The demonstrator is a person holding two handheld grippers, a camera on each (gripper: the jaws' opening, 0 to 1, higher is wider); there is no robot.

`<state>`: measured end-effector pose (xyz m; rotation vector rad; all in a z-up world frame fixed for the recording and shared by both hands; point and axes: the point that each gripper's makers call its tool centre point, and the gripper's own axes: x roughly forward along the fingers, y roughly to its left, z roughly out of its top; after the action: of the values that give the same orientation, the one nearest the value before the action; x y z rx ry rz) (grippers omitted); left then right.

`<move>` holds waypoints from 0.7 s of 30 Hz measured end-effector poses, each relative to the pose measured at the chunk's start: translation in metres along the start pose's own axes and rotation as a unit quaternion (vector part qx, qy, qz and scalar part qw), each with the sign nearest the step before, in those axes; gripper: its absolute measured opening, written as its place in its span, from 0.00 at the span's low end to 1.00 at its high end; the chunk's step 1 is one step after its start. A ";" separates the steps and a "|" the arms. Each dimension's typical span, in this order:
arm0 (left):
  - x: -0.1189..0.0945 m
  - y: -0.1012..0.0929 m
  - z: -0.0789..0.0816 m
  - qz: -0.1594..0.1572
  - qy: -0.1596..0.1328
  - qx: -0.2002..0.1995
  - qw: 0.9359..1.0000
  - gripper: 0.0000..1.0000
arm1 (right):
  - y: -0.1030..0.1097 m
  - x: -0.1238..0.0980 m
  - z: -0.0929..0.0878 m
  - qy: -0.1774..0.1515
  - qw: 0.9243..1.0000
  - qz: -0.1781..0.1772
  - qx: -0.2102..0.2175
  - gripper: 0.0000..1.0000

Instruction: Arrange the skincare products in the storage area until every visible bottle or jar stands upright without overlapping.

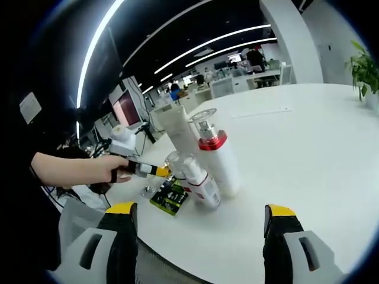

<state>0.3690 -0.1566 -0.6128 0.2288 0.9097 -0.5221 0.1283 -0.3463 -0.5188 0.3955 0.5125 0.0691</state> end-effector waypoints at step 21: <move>-0.026 -0.015 0.020 -0.069 -0.063 -0.025 0.995 0.58 | 0.005 0.001 -0.002 0.010 1.000 0.006 -0.021 0.93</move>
<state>0.3620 -0.1687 -0.5792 0.0857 0.8184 -0.6344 0.1282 -0.3405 -0.5188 0.3576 0.5286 0.0944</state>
